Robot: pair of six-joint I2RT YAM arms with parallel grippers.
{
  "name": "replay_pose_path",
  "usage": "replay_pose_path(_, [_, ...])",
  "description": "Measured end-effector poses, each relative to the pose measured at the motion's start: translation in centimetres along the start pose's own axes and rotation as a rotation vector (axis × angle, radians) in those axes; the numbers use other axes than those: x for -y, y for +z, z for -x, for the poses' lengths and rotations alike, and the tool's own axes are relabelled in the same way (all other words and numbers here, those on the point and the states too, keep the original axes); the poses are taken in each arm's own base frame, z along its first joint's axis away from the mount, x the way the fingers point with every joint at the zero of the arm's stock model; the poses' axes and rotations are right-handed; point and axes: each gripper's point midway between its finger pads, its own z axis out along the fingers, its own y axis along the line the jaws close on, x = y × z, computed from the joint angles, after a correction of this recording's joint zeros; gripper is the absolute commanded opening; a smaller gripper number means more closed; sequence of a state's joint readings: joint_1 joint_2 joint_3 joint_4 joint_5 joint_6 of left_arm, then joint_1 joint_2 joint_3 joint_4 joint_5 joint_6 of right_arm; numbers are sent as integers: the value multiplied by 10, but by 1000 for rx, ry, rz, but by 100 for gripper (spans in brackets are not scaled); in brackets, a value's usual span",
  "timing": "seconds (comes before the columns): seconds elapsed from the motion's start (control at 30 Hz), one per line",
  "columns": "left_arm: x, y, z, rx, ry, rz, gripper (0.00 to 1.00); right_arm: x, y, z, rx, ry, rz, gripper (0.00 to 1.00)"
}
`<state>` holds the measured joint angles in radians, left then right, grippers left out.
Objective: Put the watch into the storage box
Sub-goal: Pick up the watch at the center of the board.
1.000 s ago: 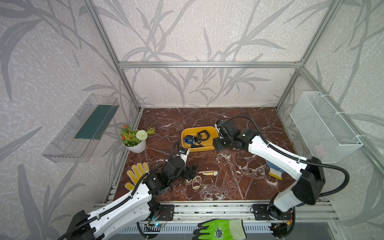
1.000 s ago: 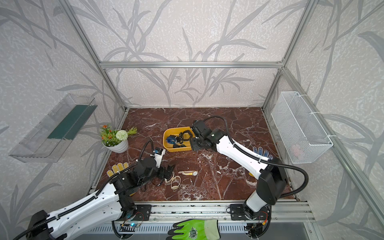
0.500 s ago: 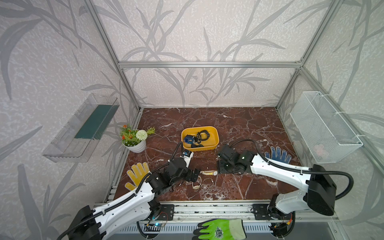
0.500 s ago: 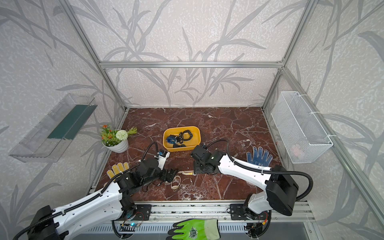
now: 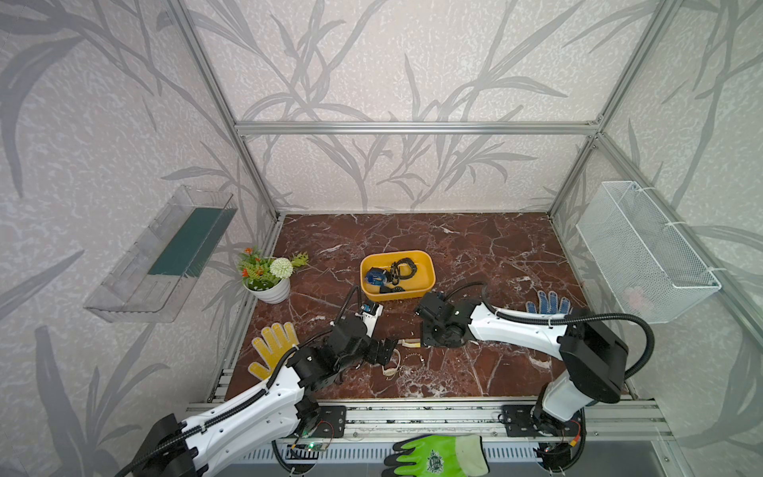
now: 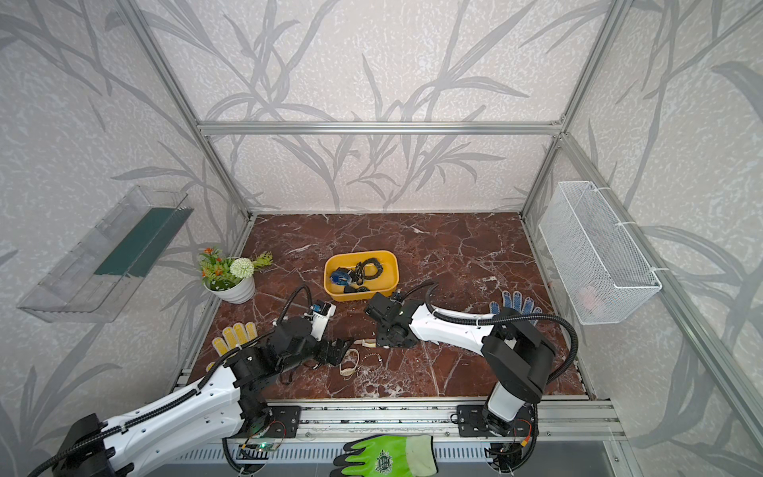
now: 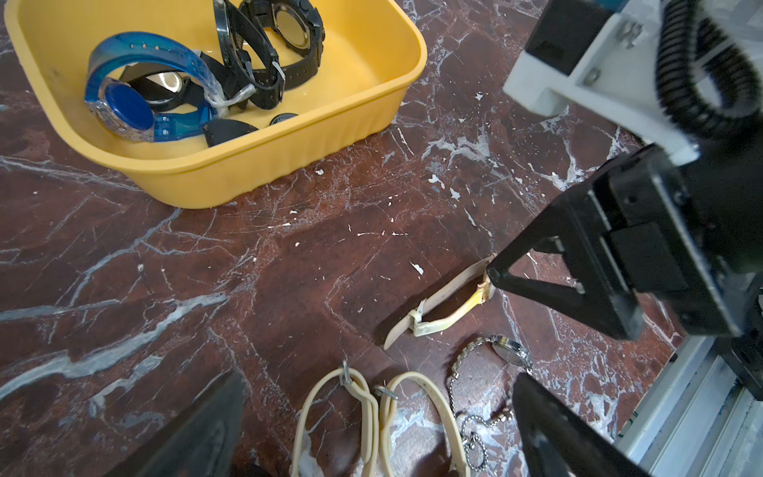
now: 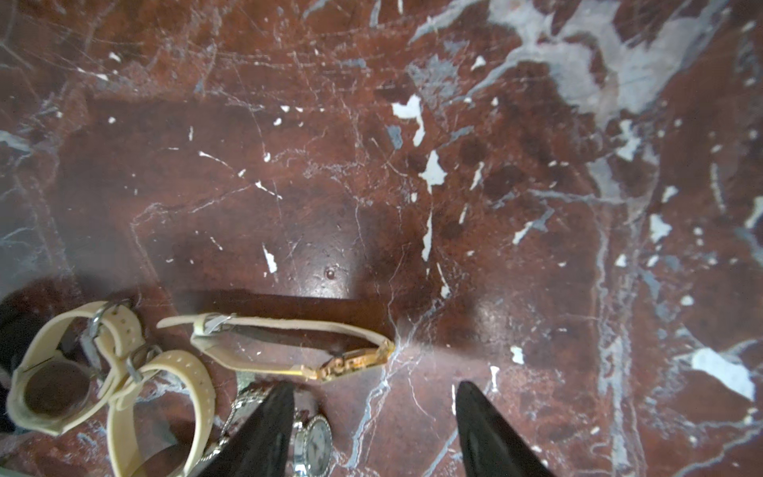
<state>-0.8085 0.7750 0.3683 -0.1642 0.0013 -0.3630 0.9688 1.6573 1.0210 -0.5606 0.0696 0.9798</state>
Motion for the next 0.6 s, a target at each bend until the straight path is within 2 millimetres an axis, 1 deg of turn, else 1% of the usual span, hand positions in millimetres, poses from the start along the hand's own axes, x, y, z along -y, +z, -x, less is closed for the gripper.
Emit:
replay_pose_path(0.1, [1, -2, 2, 10, -1, -3, 99, -1, 5, 0, -5, 3, -7, 55])
replay_pose_path(0.2, [1, -2, 3, 14, -3, -5, 99, -5, 7, 3, -2, 7, 1, 47])
replay_pose_path(0.3, [1, -2, 3, 15, -6, -6, 99, -7, 8, 2, -5, 12, 6, 45])
replay_pose_path(0.5, [1, -2, 3, 15, -8, -7, 99, -9, 19, -4, -37, 16, 2, 44])
replay_pose_path(0.6, [1, -2, 3, 14, -8, -8, 99, -9, 21, -7, -50, 17, 5, 42])
